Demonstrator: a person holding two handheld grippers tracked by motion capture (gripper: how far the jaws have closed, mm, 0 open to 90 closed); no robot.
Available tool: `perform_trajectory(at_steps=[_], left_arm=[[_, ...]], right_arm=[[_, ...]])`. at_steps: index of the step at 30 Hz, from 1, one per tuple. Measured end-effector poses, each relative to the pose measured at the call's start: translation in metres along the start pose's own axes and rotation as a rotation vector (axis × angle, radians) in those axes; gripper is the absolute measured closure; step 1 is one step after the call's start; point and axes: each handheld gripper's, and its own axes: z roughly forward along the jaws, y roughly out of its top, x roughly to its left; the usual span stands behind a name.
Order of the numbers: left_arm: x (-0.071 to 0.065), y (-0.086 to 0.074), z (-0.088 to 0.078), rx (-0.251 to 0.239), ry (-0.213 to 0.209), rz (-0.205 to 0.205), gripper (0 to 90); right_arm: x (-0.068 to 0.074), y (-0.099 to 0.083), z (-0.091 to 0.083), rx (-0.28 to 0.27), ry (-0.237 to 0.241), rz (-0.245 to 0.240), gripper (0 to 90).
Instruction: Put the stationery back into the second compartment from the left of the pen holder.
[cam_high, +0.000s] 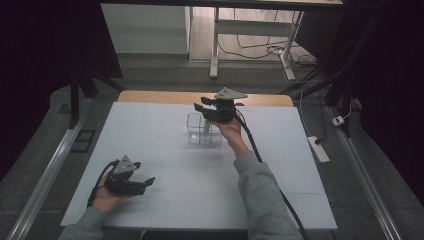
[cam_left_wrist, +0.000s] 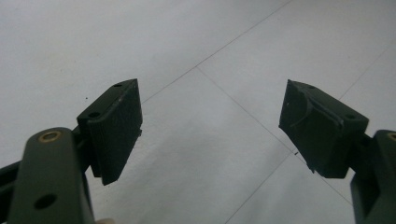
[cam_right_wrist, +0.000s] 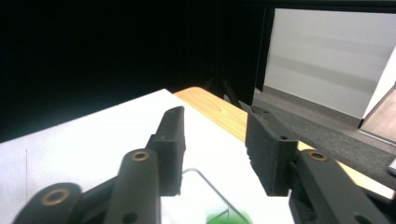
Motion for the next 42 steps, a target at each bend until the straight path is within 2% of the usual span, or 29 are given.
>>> perform_trajectory(at_steps=[10, 24, 32, 42], left_arm=[[-0.001, 0.0, 0.0, 0.003, 0.002, 0.003, 21.3], [0.0, 0.0, 0.0, 0.001, 0.007, -0.002, 21.2], [0.0, 0.0, 0.0, 0.002, 0.007, -0.003, 21.2], [0.0, 0.0, -0.001, -0.001, 0.011, -0.005, 21.2]], right_arm=[[0.003, 0.004, -0.01, 0.055, 0.014, -0.006, 51.0], [-0.001, -0.001, -0.033, 0.091, 0.015, 0.0, 51.0], [-0.001, -0.007, -0.054, 0.128, 0.007, 0.0, 50.9], [0.004, -0.019, -0.088, 0.178, 0.003, -0.011, 49.3]])
